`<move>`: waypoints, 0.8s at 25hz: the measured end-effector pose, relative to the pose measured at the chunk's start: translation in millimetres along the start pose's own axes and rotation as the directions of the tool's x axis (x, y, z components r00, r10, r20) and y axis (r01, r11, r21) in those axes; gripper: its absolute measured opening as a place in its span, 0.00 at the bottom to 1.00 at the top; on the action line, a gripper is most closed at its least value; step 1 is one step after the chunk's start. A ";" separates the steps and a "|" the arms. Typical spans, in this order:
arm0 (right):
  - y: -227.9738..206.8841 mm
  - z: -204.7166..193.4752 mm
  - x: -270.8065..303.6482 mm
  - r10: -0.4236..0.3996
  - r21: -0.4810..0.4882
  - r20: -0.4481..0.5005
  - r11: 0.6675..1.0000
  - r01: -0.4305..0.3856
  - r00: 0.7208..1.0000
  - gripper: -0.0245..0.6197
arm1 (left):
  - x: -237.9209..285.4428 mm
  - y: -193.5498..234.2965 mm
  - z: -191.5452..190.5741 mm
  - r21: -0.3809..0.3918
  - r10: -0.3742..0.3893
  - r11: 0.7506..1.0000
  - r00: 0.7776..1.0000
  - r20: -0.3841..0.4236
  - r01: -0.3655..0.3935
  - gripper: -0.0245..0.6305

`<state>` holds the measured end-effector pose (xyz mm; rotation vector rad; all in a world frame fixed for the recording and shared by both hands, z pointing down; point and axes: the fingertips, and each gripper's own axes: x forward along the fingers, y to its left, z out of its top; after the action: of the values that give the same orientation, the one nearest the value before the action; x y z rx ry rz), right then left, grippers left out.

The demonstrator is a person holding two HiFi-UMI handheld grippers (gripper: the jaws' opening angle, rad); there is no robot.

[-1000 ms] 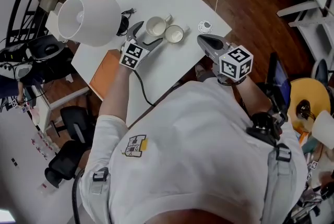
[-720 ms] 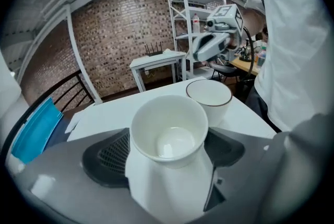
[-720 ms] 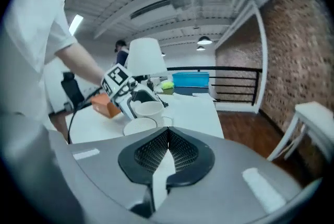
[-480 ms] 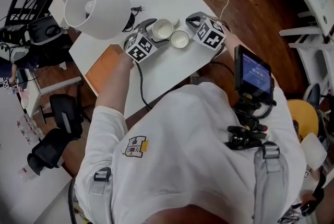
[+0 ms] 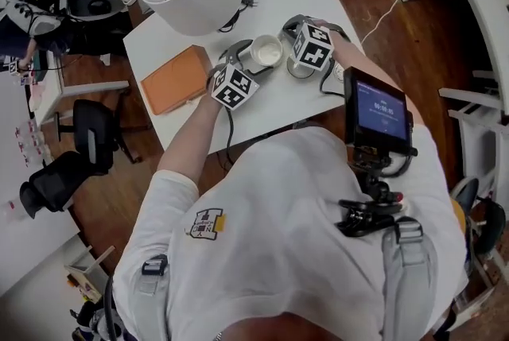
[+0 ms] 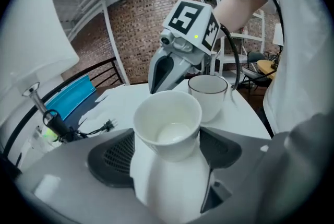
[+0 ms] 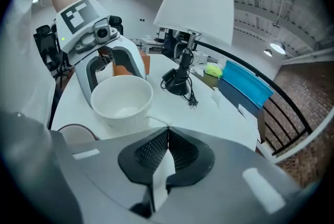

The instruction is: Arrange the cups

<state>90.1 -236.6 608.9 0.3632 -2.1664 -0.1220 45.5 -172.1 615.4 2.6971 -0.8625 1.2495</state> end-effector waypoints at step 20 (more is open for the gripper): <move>10.1 76.7 -31.4 -0.088 -0.105 0.099 0.990 0.098 0.991 0.04 | -47.0 29.3 -31.7 0.393 0.034 0.920 0.998 -0.060 -0.008 0.53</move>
<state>42.8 -221.0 541.8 0.4030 -2.2245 -0.3147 -15.6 -166.5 597.6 2.9230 -0.6964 1.6670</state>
